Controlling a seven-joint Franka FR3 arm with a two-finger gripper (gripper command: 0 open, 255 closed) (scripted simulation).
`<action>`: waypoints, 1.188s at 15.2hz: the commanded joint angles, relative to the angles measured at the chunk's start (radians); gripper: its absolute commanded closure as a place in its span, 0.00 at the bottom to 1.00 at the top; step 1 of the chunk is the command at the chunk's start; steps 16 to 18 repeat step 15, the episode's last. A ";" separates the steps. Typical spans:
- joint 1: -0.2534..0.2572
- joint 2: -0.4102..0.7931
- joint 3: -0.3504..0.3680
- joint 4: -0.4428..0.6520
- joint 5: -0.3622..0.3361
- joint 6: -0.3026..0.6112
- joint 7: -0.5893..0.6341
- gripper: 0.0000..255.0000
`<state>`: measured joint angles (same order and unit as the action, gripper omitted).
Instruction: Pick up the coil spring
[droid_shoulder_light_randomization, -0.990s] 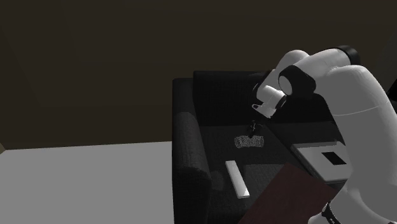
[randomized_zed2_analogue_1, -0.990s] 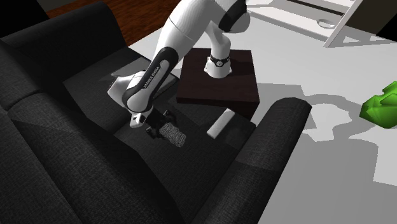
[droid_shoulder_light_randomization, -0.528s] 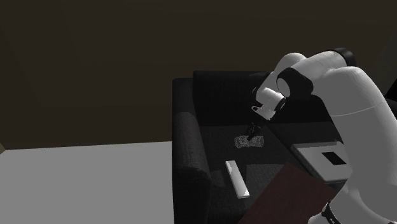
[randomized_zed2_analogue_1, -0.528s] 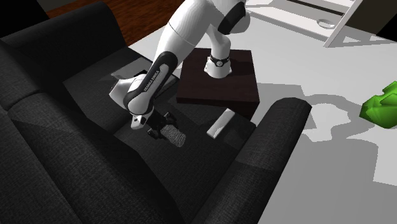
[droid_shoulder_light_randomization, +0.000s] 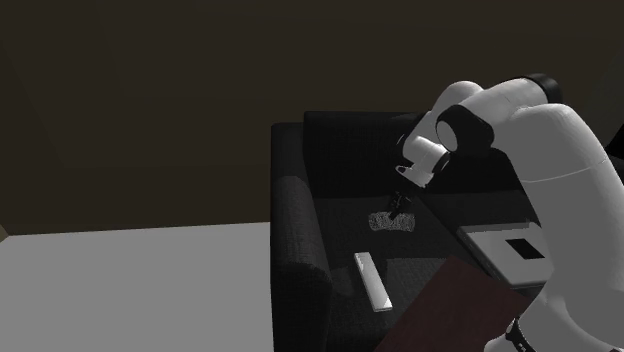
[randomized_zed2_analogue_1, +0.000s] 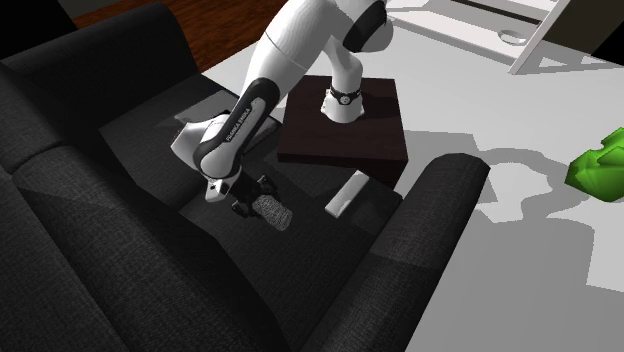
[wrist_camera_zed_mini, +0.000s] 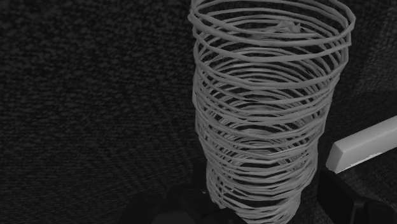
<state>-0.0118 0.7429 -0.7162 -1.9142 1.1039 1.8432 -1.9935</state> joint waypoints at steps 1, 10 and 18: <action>0.008 -0.019 -0.010 -0.005 -0.012 -0.007 0.011 1.00; 0.046 -0.114 -0.062 -0.024 -0.079 -0.043 0.069 1.00; 0.059 -0.147 -0.079 -0.027 -0.103 -0.057 0.091 1.00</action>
